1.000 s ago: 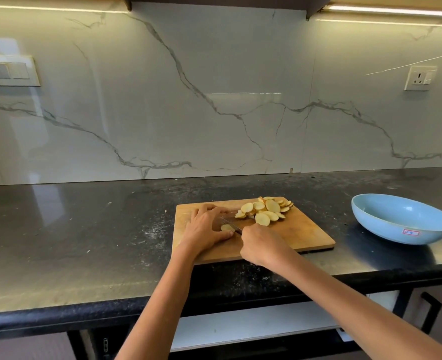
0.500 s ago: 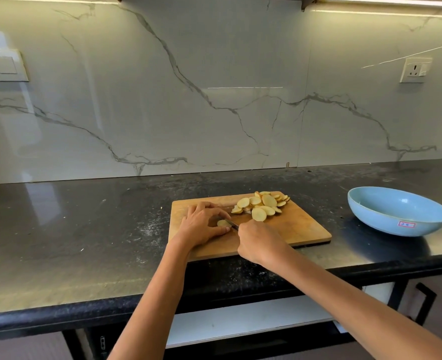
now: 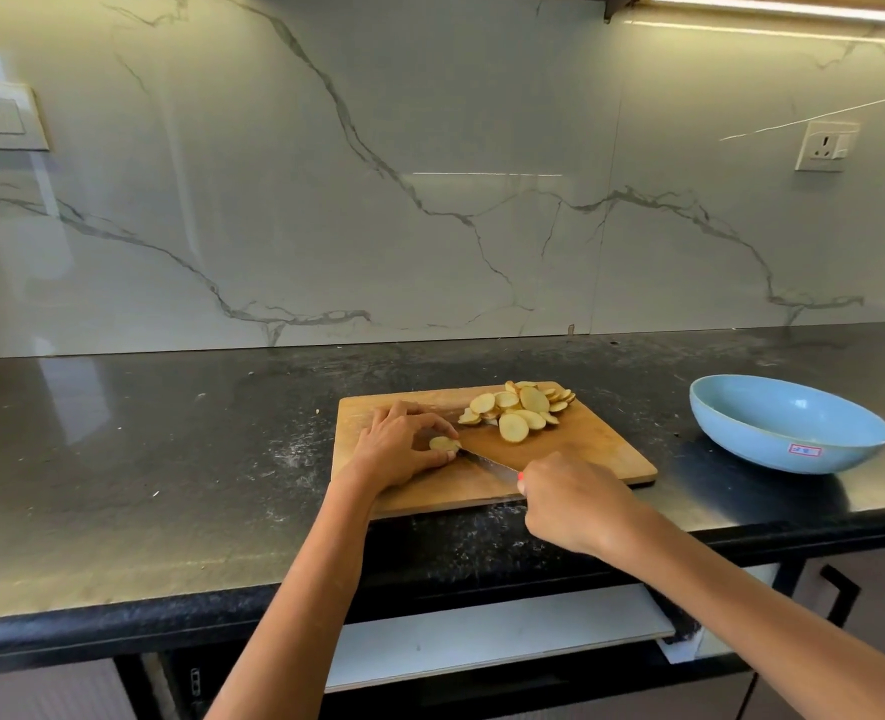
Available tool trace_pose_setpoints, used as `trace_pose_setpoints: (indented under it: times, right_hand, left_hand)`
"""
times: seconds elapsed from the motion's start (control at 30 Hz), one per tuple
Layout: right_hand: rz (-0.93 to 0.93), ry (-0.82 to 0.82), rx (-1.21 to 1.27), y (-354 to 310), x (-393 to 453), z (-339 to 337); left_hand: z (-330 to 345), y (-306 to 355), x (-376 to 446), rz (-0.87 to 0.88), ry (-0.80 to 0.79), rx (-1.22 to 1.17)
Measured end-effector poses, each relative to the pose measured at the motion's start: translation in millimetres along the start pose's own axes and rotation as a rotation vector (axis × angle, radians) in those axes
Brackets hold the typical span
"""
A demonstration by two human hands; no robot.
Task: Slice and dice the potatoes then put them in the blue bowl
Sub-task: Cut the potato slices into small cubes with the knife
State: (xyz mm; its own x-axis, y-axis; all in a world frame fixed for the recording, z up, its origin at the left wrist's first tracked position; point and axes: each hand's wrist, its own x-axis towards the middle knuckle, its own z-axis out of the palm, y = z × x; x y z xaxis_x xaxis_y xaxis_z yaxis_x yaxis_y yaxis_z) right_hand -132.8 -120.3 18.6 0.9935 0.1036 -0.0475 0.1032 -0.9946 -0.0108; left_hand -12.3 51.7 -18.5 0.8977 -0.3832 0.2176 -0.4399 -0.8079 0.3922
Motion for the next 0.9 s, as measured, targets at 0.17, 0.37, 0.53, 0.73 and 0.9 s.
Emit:
trace_pose_setpoints:
  times: [0.17,0.37,0.53,0.73,0.9]
  right_hand:
    - [0.020,0.100,0.037,-0.6,1.9,-17.1]
    - [0.009,0.075,0.056,-8.9,21.9,-3.3]
    - [-0.001,0.070,0.092,-13.9,31.3,4.9]
    - [-0.008,0.076,0.123,-18.3,32.7,8.1]
    - [-0.009,0.040,0.129,-19.2,31.9,6.9]
  left_hand:
    - [3.1,-3.9,-1.5,0.010,0.063,-0.100]
    - [-1.7,-0.3,-7.2,-0.079,0.130,-0.259]
    - [-0.2,-1.2,-5.6,-0.078,0.146,-0.297]
    - [0.6,-1.4,-5.0,-0.071,0.159,-0.316]
    - [0.3,-1.0,-5.9,-0.054,0.179,-0.289]
